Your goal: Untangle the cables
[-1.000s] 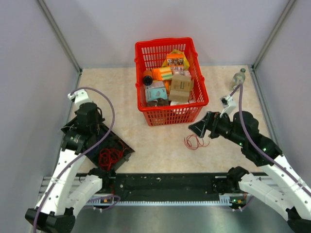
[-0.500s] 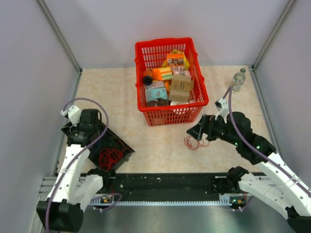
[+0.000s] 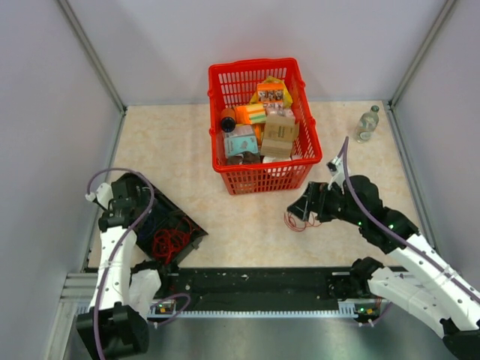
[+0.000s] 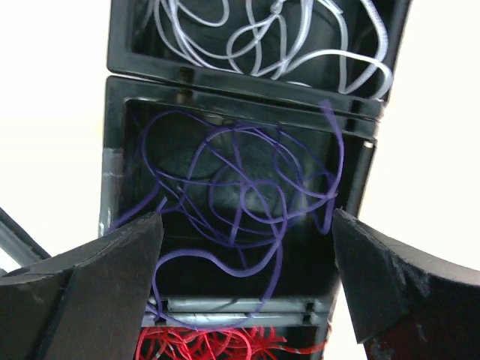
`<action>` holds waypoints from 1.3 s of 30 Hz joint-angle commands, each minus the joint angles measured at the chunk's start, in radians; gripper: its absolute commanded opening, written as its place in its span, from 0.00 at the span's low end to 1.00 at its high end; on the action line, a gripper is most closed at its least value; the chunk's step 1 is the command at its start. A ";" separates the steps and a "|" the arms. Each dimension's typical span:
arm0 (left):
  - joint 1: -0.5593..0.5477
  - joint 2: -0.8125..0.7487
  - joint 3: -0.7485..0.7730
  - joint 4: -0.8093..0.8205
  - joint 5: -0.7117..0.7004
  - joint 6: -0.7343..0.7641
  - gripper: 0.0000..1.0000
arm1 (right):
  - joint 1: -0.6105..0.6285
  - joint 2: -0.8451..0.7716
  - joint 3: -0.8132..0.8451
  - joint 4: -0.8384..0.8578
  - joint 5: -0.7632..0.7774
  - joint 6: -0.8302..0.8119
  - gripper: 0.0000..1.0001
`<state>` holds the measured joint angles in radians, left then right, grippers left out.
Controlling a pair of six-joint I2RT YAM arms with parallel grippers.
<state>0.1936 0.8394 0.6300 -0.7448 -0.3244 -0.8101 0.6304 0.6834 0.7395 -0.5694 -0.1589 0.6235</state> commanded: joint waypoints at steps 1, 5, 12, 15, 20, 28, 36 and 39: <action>0.007 -0.066 0.123 -0.054 0.105 0.014 0.98 | -0.003 0.034 -0.014 0.025 0.013 -0.013 0.89; 0.000 -0.131 0.180 -0.076 0.244 0.028 0.98 | -0.011 0.125 -0.026 -0.041 0.140 0.016 0.90; -0.300 -0.203 0.128 0.270 0.578 0.150 0.92 | -0.066 0.246 -0.181 0.124 0.226 0.015 0.91; -0.613 -0.235 0.050 0.425 0.460 0.160 0.93 | -0.066 0.280 -0.213 0.203 0.274 0.004 0.90; -0.994 -0.185 -0.070 0.652 0.296 0.155 0.87 | -0.067 0.314 -0.328 0.405 0.265 -0.048 0.87; -1.290 0.068 0.033 0.664 0.128 0.246 0.81 | -0.009 0.491 -0.287 0.459 0.321 -0.047 0.61; -1.310 0.127 0.022 0.564 -0.017 0.129 0.66 | 0.231 0.565 -0.269 0.502 0.236 0.105 0.38; -1.307 0.142 0.025 0.513 -0.027 0.129 0.73 | 0.253 0.480 -0.256 0.471 0.209 0.139 0.39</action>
<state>-1.1145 0.9600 0.6250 -0.1772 -0.2649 -0.6464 0.8509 1.2373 0.4618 -0.0727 0.1177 0.6838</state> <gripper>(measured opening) 0.696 0.382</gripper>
